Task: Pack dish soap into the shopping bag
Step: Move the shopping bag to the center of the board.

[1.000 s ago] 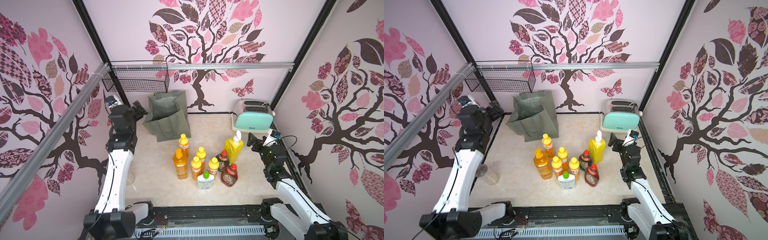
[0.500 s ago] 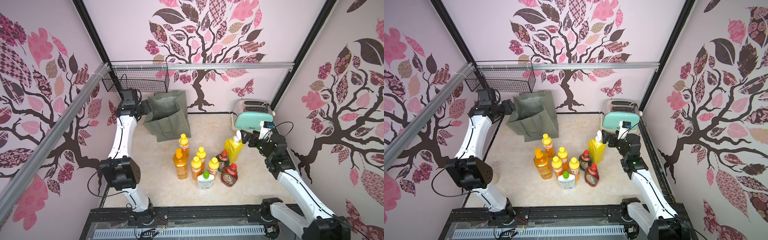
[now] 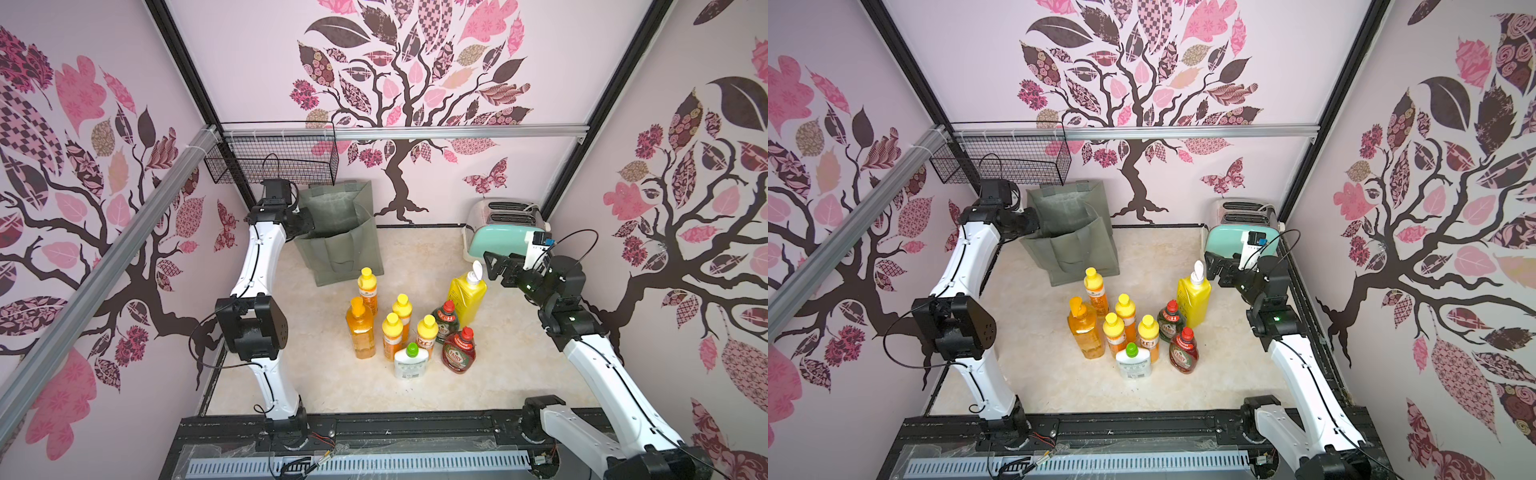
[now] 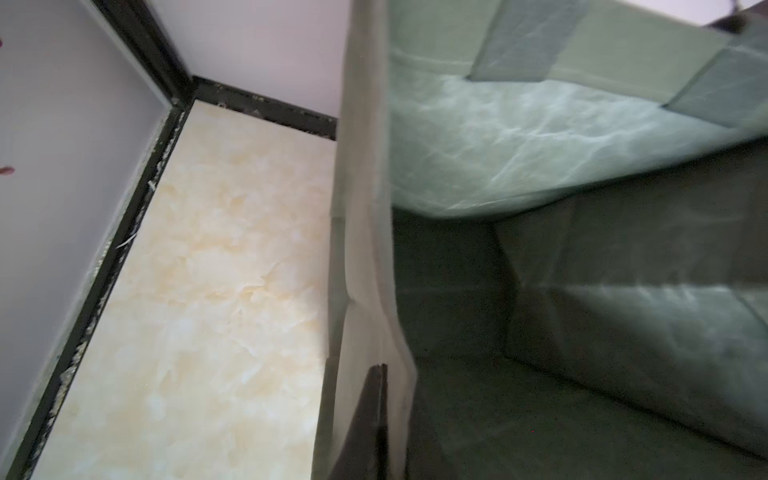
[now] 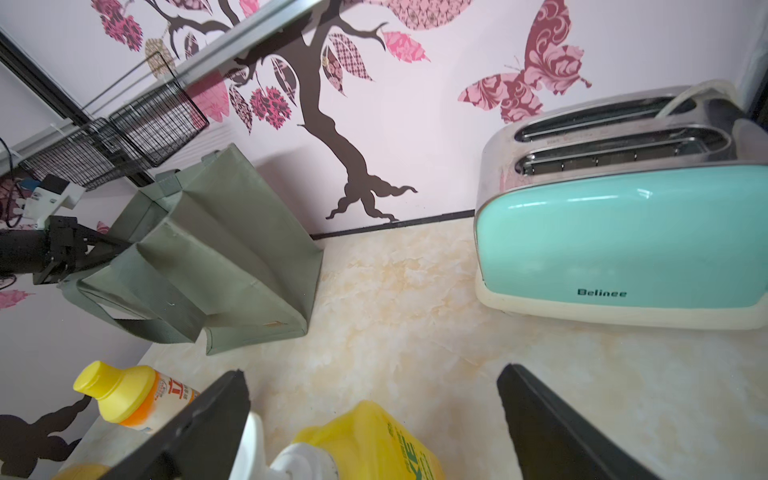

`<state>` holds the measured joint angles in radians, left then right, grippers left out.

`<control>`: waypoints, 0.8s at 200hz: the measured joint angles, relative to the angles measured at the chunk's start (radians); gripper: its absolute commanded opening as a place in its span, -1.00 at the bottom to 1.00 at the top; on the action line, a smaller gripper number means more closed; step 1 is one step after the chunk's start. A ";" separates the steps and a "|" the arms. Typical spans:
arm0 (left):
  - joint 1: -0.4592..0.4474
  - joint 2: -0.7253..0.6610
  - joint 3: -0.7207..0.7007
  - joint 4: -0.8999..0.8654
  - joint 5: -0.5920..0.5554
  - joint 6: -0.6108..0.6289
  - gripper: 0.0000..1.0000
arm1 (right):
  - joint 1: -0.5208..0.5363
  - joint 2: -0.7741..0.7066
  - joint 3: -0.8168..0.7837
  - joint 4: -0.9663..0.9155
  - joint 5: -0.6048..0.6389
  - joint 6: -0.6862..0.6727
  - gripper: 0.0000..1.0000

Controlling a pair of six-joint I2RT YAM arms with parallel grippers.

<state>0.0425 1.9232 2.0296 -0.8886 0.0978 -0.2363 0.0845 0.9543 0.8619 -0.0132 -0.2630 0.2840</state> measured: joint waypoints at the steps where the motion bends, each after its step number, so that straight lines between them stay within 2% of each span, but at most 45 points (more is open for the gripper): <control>1: -0.002 0.000 0.002 -0.001 0.000 0.002 -1.00 | 0.000 0.001 0.003 -0.003 0.000 0.000 0.99; 54: -0.114 -0.007 0.040 -0.017 0.074 -0.051 -1.00 | 0.000 0.122 0.305 -0.169 -0.034 -0.013 0.99; 109: -0.207 -0.143 -0.188 0.079 0.119 -0.134 -1.00 | 0.013 0.494 0.787 -0.401 -0.111 -0.027 0.99; 134: -0.252 -0.174 -0.228 0.104 0.155 -0.153 -1.00 | 0.079 0.667 0.994 -0.535 -0.099 -0.063 0.99; 160: -0.298 -0.178 -0.243 0.126 0.190 -0.148 -1.00 | 0.153 0.762 1.089 -0.622 -0.090 -0.087 0.99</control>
<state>-0.2558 1.7451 1.7866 -0.7631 0.2874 -0.3847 0.2379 1.7164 1.9507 -0.6350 -0.3531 0.1970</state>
